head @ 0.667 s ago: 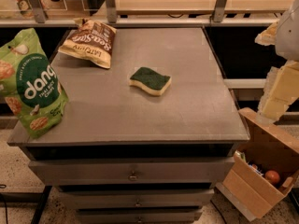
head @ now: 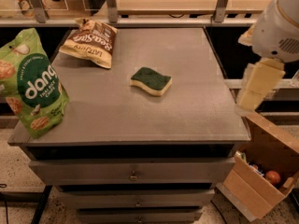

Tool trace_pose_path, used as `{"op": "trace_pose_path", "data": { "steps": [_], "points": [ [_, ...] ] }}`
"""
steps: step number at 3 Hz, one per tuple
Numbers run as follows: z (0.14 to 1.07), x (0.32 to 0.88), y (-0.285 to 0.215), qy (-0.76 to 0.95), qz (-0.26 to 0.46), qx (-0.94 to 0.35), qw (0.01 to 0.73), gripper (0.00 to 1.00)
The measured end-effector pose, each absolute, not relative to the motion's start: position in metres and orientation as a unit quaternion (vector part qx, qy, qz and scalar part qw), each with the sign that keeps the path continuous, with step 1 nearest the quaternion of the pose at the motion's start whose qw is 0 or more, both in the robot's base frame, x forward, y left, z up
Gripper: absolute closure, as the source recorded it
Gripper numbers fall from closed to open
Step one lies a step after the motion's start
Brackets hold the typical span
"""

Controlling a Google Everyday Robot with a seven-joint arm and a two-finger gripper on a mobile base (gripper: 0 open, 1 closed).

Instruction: Move sponge near brown chip bag

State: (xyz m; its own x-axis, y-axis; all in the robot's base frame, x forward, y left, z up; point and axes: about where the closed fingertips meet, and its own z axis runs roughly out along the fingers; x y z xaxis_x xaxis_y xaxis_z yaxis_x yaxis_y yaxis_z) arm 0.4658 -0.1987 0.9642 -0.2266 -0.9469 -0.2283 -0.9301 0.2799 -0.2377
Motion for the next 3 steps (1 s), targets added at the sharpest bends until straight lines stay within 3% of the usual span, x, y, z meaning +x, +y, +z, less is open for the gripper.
{"op": "trace_pose_path", "data": {
  "steps": [3],
  "points": [
    [0.894, 0.580, -0.089, 0.788, 0.028, -0.591, 0.172, 0.00]
  ]
}}
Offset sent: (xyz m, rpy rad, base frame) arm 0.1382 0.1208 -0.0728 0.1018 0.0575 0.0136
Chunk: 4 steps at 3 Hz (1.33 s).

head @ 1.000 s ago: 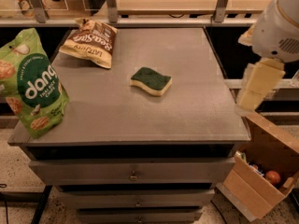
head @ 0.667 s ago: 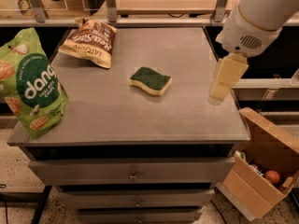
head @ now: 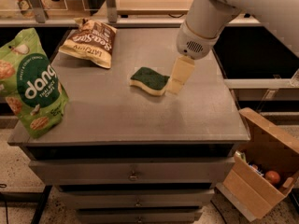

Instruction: Move sponge near brown chip bag

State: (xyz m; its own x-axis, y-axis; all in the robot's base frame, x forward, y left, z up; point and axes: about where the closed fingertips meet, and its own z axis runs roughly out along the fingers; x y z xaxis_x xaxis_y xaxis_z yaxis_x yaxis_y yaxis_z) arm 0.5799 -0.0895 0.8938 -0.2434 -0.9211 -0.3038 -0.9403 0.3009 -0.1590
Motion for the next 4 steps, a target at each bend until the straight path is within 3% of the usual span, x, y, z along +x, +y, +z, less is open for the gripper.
{"op": "trace_pose_path", "data": {
  "steps": [2, 3, 4],
  "points": [
    [0.846, 0.608, -0.033, 0.799, 0.069, -0.571, 0.174, 0.00],
    [0.834, 0.612, -0.014, 0.792, 0.080, -0.578, 0.178, 0.15],
    [0.833, 0.611, -0.014, 0.792, 0.081, -0.578, 0.177, 0.39]
  ]
}}
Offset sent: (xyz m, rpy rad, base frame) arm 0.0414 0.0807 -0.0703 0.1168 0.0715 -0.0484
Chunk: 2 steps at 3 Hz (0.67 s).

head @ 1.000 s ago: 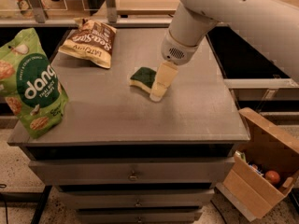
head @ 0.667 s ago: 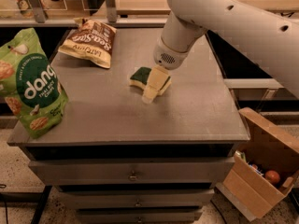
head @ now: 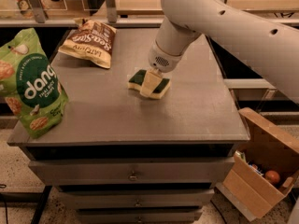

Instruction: Move sponge near brown chip bag

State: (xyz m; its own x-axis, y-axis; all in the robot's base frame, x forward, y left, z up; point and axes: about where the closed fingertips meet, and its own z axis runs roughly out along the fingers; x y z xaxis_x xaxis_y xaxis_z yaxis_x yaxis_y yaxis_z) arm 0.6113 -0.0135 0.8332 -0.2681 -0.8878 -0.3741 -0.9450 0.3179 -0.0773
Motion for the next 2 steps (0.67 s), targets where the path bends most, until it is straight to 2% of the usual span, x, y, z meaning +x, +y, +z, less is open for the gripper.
{"op": "trace_pose_path", "data": {
  "steps": [2],
  "points": [
    [0.8305, 0.6107, -0.0116, 0.791, 0.082, -0.580, 0.175, 0.85]
  ]
}}
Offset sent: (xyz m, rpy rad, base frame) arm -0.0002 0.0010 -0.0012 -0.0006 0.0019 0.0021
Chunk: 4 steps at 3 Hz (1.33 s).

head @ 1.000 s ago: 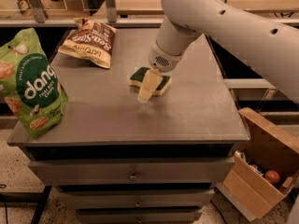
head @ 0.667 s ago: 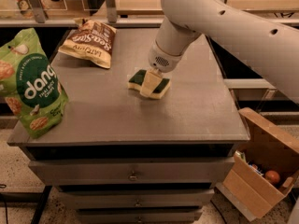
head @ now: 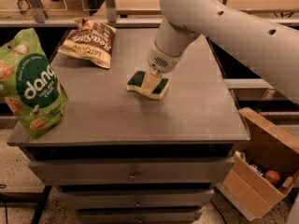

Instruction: Move sponge near brown chip bag

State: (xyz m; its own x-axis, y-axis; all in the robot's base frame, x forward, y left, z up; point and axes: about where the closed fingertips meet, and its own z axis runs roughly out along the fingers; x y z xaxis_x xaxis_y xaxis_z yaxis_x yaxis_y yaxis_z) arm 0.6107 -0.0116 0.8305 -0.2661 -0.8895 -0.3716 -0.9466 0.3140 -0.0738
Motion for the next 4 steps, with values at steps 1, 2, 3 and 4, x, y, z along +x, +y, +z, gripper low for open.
{"op": "trace_pose_path", "data": {
  "steps": [1, 2, 3, 4],
  "points": [
    [0.839, 0.620, -0.009, 0.783, 0.082, -0.583, 0.199, 1.00],
    [0.858, 0.648, 0.001, 0.764, 0.073, -0.596, 0.237, 1.00],
    [0.879, 0.686, 0.016, 0.749, 0.061, -0.601, 0.273, 1.00],
    [0.888, 0.725, 0.032, 0.742, 0.047, -0.604, 0.287, 1.00]
  ]
}}
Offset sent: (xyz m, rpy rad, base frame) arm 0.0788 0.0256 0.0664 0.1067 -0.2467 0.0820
